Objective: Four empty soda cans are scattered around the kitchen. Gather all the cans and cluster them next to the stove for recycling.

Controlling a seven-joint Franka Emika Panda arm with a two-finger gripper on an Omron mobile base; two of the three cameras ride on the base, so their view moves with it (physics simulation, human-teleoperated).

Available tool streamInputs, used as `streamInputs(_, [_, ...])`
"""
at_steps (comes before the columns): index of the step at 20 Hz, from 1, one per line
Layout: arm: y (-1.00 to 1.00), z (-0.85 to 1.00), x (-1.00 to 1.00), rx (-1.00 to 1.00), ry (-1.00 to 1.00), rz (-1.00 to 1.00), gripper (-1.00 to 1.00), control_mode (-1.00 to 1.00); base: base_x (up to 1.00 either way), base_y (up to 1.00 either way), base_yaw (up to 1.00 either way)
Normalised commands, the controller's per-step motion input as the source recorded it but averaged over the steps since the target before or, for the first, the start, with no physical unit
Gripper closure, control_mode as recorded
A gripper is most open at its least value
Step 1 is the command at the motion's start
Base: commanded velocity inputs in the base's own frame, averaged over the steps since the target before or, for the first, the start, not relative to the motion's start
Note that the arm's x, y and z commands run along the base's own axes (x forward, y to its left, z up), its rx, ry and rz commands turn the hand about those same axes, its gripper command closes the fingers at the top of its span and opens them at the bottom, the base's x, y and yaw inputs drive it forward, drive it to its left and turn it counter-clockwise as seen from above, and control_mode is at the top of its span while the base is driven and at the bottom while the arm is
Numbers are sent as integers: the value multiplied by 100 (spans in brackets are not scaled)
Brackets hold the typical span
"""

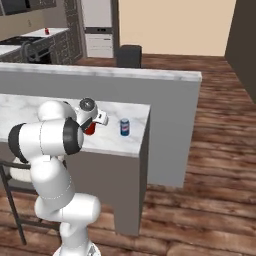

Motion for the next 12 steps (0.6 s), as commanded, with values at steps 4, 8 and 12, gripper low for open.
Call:
streamInputs(4, [0,0,0,0,0,0,100,100,0,-53,0])
streamInputs(8, [0,0,0,0,0,0,100,100,0,-52,0])
streamInputs(12, [0,0,0,0,0,0,100,100,0,-53,0])
